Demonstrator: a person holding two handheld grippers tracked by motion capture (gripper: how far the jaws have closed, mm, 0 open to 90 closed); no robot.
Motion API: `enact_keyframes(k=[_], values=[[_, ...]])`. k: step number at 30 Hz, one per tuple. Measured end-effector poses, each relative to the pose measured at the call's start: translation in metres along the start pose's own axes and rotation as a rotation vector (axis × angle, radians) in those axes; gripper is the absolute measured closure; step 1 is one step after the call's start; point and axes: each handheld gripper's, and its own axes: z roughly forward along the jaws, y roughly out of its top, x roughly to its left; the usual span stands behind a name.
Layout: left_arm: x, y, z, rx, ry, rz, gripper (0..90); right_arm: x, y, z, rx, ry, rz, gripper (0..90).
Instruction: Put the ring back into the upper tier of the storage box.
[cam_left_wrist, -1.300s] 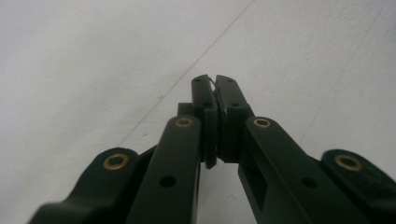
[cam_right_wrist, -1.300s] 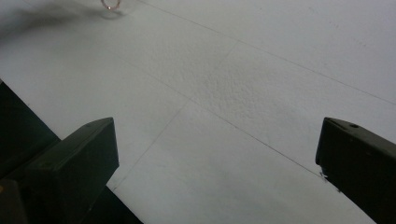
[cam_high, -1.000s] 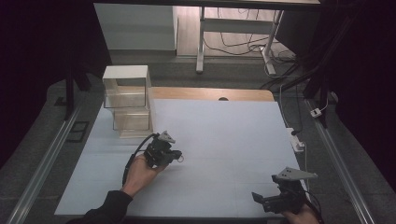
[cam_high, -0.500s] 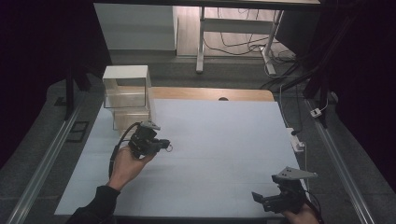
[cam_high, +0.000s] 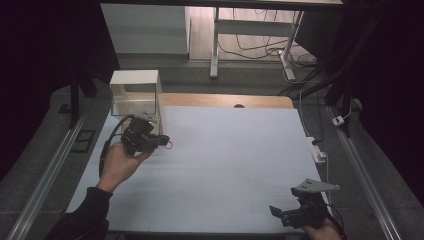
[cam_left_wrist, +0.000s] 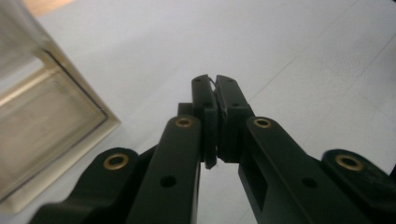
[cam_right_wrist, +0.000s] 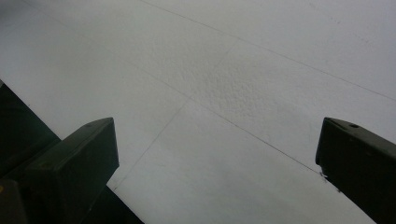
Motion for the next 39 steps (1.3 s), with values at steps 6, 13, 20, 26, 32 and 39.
enact_keyframes(k=[6, 13, 20, 26, 32, 39], values=[[0.011, 0.011, -0.023, -0.018, 0.028, -0.023, 87.4, 0.0, 0.0, 0.0, 0.001, 0.001, 0.0, 0.0], [0.024, 0.02, -0.047, -0.055, 0.06, -0.058, 87.4, 0.0, 0.0, 0.0, 0.002, 0.001, 0.001, 0.0], [0.036, 0.031, -0.062, -0.068, 0.112, -0.071, 87.4, 0.0, 0.0, 0.0, 0.005, 0.003, 0.005, 0.0], [0.049, 0.039, -0.066, -0.073, 0.153, -0.093, 87.4, -0.001, 0.0, 0.0, 0.007, 0.004, 0.005, 0.0], [0.063, 0.045, -0.063, -0.075, 0.18, -0.112, 87.4, -0.001, 0.0, 0.001, 0.005, 0.005, 0.008, 0.0], [0.075, 0.054, -0.055, -0.085, 0.202, -0.128, 87.4, -0.001, 0.0, 0.001, 0.004, 0.009, 0.01, 0.0]])
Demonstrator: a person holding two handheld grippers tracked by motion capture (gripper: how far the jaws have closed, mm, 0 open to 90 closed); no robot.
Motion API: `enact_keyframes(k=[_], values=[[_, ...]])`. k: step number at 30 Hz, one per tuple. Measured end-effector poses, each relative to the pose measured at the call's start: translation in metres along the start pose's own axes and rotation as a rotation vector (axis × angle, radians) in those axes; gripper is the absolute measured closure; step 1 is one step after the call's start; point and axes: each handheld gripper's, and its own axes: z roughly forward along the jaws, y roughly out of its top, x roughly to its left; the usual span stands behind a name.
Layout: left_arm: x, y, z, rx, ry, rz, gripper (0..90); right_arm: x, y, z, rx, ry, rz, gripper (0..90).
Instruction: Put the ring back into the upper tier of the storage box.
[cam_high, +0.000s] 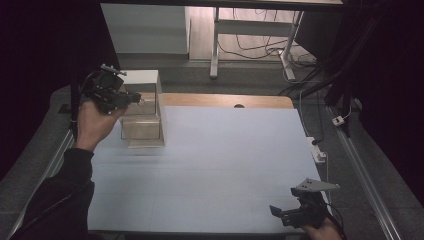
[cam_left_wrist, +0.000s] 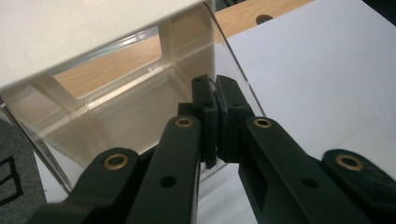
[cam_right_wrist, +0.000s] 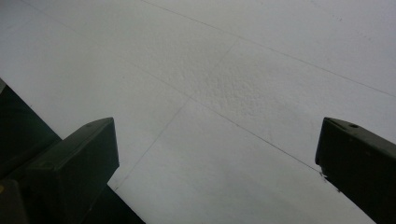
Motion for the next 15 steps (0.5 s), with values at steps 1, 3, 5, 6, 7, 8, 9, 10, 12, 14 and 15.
enact_keyframes(k=[1, 3, 5, 6, 7, 8, 9, 10, 12, 14, 15], values=[[0.001, 0.001, 0.002, -0.001, -0.002, -0.006, 87.4, 0.0, 0.0, 0.0, 0.001, 0.0, 0.0, 0.0], [0.002, 0.003, 0.007, -0.007, -0.004, -0.013, 87.3, 0.0, 0.0, 0.0, 0.0, 0.0, 0.0, 0.0], [0.002, 0.005, 0.013, -0.006, -0.001, -0.017, 87.3, 0.0, 0.0, 0.0, 0.0, 0.001, 0.0, 0.0], [0.003, 0.006, 0.016, -0.004, 0.002, -0.018, 87.3, 0.0, 0.0, 0.0, 0.0, 0.001, 0.0, 0.0], [0.003, 0.007, 0.019, 0.0, 0.002, -0.021, 87.3, 0.0, 0.0, 0.0, 0.0, 0.002, 0.0, 0.0], [0.004, 0.008, 0.022, 0.001, 0.004, -0.025, 87.3, 0.0, 0.0, 0.0, 0.002, 0.002, -0.001, 0.0], [0.004, 0.008, 0.025, 0.002, 0.004, -0.029, 87.2, 0.0, 0.0, 0.0, 0.002, 0.002, -0.001, 0.0], [0.005, 0.009, 0.028, 0.004, 0.003, -0.032, 87.3, 0.0, 0.0, 0.0, 0.002, 0.002, -0.001, 0.0], [0.006, 0.01, 0.033, 0.005, 0.004, -0.032, 87.3, 0.0, 0.0, -0.001, 0.001, 0.003, -0.001, 0.0], [0.007, 0.01, 0.039, 0.003, -0.002, -0.038, 87.2, -0.001, 0.0, -0.001, 0.002, 0.005, -0.001, 0.0], [0.008, 0.01, 0.042, 0.005, -0.003, -0.041, 87.2, -0.001, 0.0, -0.001, 0.002, 0.005, 0.0, 0.0]])
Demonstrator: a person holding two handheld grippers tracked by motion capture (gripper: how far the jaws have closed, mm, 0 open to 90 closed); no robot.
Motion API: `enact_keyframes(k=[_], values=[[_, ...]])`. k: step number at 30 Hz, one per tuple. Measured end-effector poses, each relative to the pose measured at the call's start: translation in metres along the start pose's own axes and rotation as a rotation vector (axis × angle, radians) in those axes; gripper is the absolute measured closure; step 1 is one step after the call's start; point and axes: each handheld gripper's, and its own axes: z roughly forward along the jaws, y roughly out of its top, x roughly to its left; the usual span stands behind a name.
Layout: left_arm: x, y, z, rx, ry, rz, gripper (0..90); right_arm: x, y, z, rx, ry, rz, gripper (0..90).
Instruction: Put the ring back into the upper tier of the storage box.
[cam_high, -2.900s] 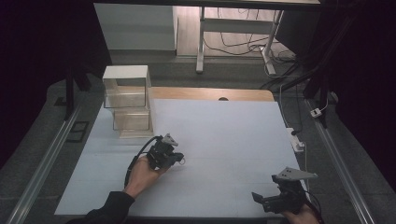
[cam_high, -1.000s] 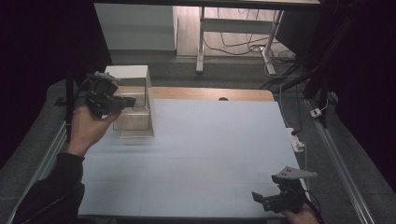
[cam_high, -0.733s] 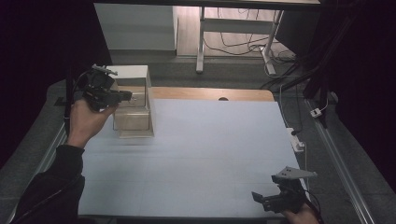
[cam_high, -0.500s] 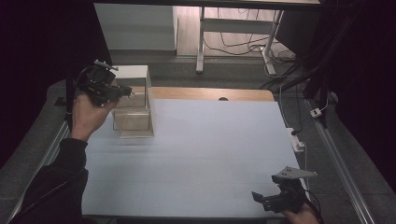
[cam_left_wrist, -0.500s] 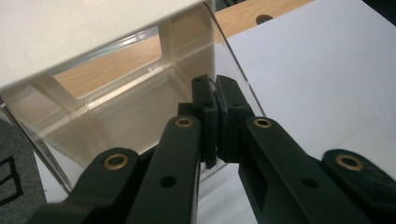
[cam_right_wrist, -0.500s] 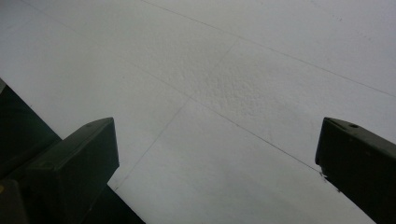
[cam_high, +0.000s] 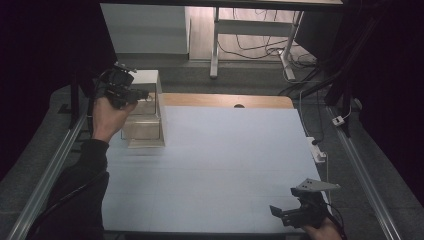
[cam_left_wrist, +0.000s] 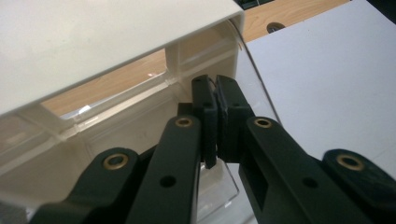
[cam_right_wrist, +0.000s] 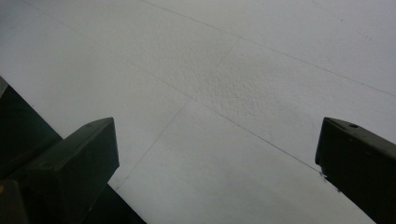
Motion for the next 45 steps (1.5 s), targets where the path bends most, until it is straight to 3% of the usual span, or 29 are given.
enact_keyframes(k=[6, 23, 33, 45], values=[[-0.001, 0.002, 0.013, -0.007, 0.001, -0.006, 87.1, 0.0, 0.0, 0.0, 0.001, 0.005, -0.001, 0.0], [-0.004, 0.003, 0.037, 0.02, 0.072, 0.002, 86.6, 0.0, 0.0, 0.0, -0.003, 0.005, -0.001, 0.0], [-0.005, 0.005, 0.04, 0.036, 0.104, -0.008, 84.7, 0.0, 0.0, 0.0, 0.0, 0.005, -0.006, 0.0], [-0.001, 0.006, 0.031, 0.015, 0.098, -0.021, 70.5, 0.0, 0.0, 0.0, -0.006, 0.007, 0.001, 0.0]])
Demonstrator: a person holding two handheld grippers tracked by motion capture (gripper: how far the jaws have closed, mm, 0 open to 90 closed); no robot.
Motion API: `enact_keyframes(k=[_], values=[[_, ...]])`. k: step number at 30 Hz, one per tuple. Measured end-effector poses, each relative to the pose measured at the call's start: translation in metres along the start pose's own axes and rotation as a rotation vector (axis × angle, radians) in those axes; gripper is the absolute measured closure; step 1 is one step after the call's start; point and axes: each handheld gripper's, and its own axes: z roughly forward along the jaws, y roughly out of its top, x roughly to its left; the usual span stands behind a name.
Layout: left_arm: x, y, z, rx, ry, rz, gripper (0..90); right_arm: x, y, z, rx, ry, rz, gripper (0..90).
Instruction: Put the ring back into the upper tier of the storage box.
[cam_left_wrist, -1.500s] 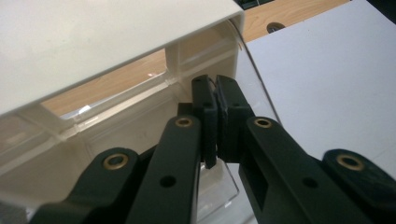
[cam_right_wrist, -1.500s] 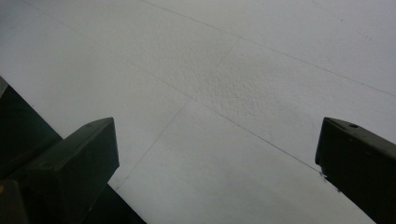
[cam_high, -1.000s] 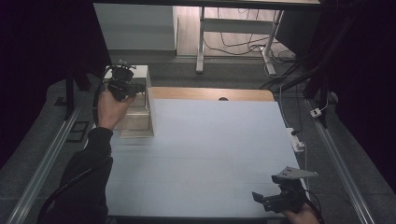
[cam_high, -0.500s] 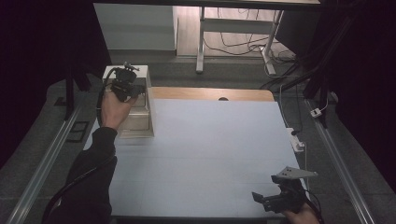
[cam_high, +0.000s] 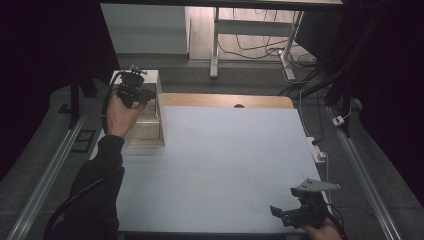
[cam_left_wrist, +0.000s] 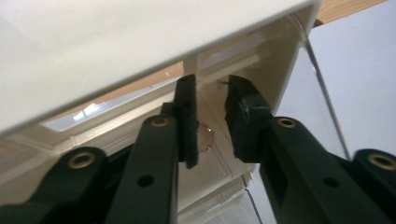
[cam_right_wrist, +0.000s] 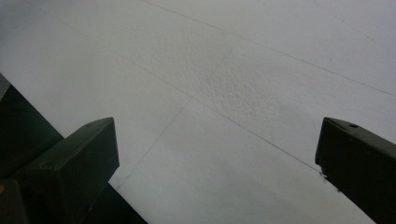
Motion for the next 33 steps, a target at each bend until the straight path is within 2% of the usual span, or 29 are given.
enact_keyframes(k=[4, 8, 12, 21, 28, 33], values=[[0.0, -0.001, -0.009, -0.017, -0.012, 0.001, 64.4, 0.0, 0.0, 0.0, 0.0, -0.002, 0.0, 0.0], [0.0, -0.002, -0.018, -0.033, -0.009, 0.021, 58.2, 0.0, 0.0, 0.0, 0.003, -0.004, -0.001, 0.0], [0.002, -0.005, -0.026, -0.053, -0.044, 0.019, 52.1, 0.0, 0.0, 0.0, 0.003, -0.004, 0.0, 0.0], [0.003, -0.014, -0.036, -0.089, -0.091, 0.034, 40.0, 0.001, 0.0, 0.0, 0.008, -0.008, -0.002, 0.0], [0.002, -0.022, -0.043, -0.105, -0.129, 0.034, 28.3, 0.001, 0.0, 0.0, 0.008, -0.009, -0.002, 0.0], [-0.001, -0.03, -0.049, -0.102, -0.148, 0.052, 21.2, 0.001, 0.0, 0.0, 0.009, -0.006, -0.001, 0.0]])
